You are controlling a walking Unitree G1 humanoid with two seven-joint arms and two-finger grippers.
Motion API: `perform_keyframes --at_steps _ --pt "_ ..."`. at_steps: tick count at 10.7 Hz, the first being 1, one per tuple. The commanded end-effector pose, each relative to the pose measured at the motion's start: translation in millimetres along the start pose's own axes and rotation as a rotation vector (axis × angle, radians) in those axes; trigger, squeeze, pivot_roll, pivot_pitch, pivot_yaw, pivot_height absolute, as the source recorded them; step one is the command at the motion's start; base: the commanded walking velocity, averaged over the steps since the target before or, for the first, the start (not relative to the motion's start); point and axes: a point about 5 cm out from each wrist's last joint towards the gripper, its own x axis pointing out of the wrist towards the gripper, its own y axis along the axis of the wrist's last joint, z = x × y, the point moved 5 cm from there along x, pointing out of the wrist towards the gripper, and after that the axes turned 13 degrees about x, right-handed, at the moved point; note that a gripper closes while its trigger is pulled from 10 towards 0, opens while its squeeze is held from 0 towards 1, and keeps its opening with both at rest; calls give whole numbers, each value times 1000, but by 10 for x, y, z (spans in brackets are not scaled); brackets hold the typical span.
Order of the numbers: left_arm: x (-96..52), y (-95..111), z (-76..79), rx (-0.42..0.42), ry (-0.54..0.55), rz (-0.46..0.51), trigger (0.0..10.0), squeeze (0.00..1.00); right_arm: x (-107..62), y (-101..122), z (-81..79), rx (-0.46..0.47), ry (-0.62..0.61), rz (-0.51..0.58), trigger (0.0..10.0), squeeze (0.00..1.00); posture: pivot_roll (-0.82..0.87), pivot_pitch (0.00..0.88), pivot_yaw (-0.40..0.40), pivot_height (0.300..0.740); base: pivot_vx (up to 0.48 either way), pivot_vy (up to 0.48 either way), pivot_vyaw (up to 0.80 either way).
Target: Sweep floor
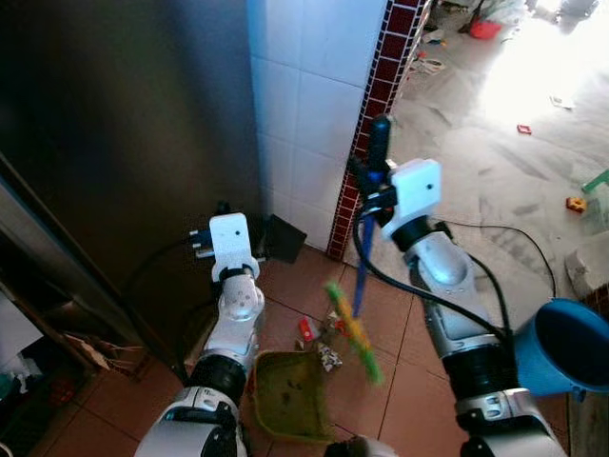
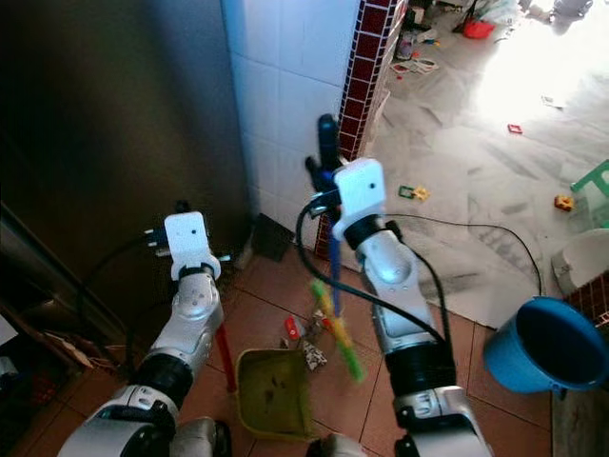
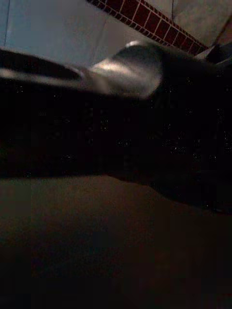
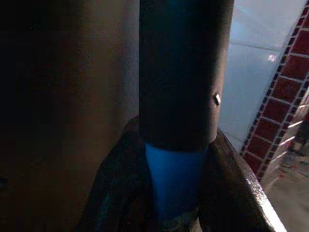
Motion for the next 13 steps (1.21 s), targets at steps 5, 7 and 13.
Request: perform_keyframes --at_steps 5,7,13 --pt "62 21 76 -20 -50 -5 10000 0 71 63 -361 162 196 -26 10000 0 -36 23 -27 740 0 0 0" --pt "61 -7 104 -16 -66 -15 10000 0 171 268 -328 226 202 7 10000 0 -38 18 -26 740 0 0 0" --pt "46 -37 167 -21 -94 -29 10000 0 369 777 68 -39 98 152 10000 0 -43 36 -39 740 0 0 0"
